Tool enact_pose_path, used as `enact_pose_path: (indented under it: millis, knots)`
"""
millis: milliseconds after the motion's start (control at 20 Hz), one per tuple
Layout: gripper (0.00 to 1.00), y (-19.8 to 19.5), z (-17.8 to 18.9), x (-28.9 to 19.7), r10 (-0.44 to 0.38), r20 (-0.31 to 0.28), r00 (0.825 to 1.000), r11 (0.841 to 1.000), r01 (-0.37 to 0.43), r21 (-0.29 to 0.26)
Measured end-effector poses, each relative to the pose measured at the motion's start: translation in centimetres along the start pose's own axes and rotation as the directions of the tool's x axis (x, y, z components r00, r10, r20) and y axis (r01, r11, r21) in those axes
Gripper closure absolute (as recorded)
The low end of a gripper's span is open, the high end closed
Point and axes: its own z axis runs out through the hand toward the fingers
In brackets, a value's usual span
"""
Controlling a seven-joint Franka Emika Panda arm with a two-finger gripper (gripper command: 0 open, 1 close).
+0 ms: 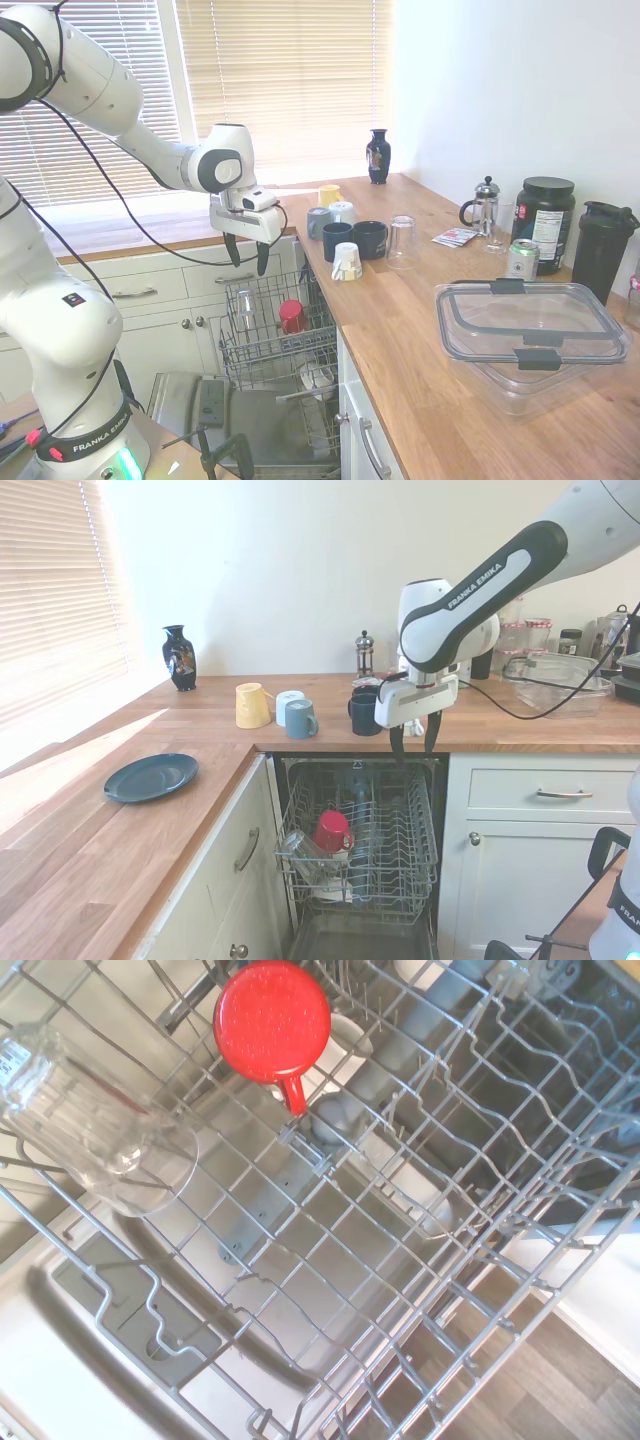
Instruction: Unload a mug from dishwasher
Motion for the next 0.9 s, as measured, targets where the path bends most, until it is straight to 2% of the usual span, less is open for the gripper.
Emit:
enact_pose_path:
  millis: [200, 400, 700, 900]
  knots:
    - [0.0, -0.2, 0.0, 0.0, -0.011, -0.004, 1.0, 1.0, 0.011, 0.0]
    - [0.0, -1.8, 0.8, -0.1, -0.054, -0.03, 0.998, 0.998, 0.053, -0.019]
    - [0.0, -4.7, 6.0, 0.1, -0.082, -0.053, 0.995, 0.996, 0.08, -0.033]
    - [0.0, -6.2, 9.5, 0.8, -0.088, -0.05, 0.995, 0.996, 0.088, -0.011]
